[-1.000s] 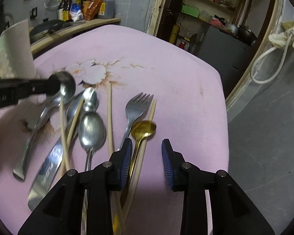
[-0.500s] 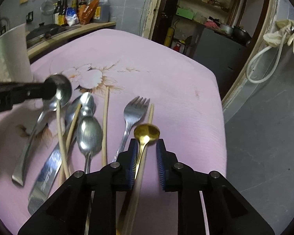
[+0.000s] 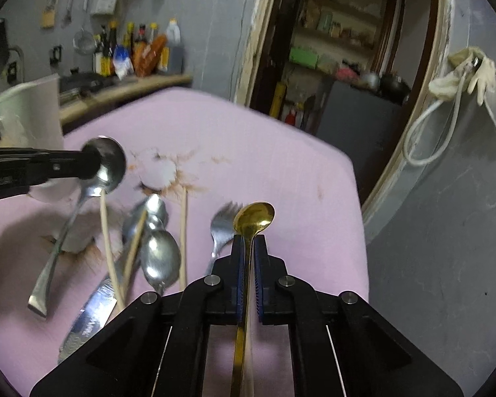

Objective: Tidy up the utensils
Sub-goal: 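Grasp the gold spoon with the right tool and lift it, then carry the silver spoon in the left tool while the right tool carries the gold spoon over the holder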

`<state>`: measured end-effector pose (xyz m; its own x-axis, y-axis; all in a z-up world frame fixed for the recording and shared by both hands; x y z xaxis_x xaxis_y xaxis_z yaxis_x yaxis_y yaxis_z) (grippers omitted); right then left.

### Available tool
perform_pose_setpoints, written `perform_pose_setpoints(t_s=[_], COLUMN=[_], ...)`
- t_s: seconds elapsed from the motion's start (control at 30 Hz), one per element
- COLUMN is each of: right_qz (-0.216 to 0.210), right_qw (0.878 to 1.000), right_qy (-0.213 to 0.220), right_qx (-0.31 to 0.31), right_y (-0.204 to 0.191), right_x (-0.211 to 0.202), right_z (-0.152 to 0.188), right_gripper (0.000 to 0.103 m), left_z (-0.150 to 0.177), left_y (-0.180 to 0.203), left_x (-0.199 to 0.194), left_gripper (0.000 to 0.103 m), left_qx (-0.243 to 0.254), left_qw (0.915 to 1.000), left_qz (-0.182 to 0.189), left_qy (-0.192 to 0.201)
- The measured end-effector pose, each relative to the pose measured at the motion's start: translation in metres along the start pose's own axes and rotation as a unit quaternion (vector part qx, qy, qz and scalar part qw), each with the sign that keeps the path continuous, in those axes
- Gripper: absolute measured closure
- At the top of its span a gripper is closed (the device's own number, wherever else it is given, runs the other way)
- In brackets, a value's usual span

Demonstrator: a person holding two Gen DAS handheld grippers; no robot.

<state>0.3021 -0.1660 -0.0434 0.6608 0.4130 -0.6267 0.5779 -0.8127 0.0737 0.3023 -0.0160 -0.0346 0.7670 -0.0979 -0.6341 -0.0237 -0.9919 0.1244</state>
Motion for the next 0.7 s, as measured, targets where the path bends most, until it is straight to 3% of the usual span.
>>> perform_pose_setpoints(t_s=[0.3, 0.7], right_qz=[0.022, 0.034], right_qw=[0.994, 0.982], right_qy=[0.103, 0.185], right_qx=[-0.018, -0.026], right_y=[-0.008, -0.015], right_x=[-0.033, -0.058], right_z=[-0.010, -0.017], right_gripper=[0.100, 0.101], left_z=[-0.017, -0.021], left_y=[-0.007, -0.012], left_x=[-0.031, -0.049], left_gripper=[0.102, 0.102], left_qx=[-0.015, -0.030], left_qw=[0.9966, 0.9930], left_qz=[-0.011, -0.004], left_qy=[0.080, 0.115])
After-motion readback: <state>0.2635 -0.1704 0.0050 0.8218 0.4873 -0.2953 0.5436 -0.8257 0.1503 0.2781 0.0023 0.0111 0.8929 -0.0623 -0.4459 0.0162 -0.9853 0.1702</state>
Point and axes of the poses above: each gripper's, at about its wrist camera, not at the fingertips, and x roughly the way its jaws point, y to its right, z to its underside, the point moved 6 cm from there along x, roughly the way its jaws point, and after that the axes turned 13 degrees about -z, right-handed, at the moved point
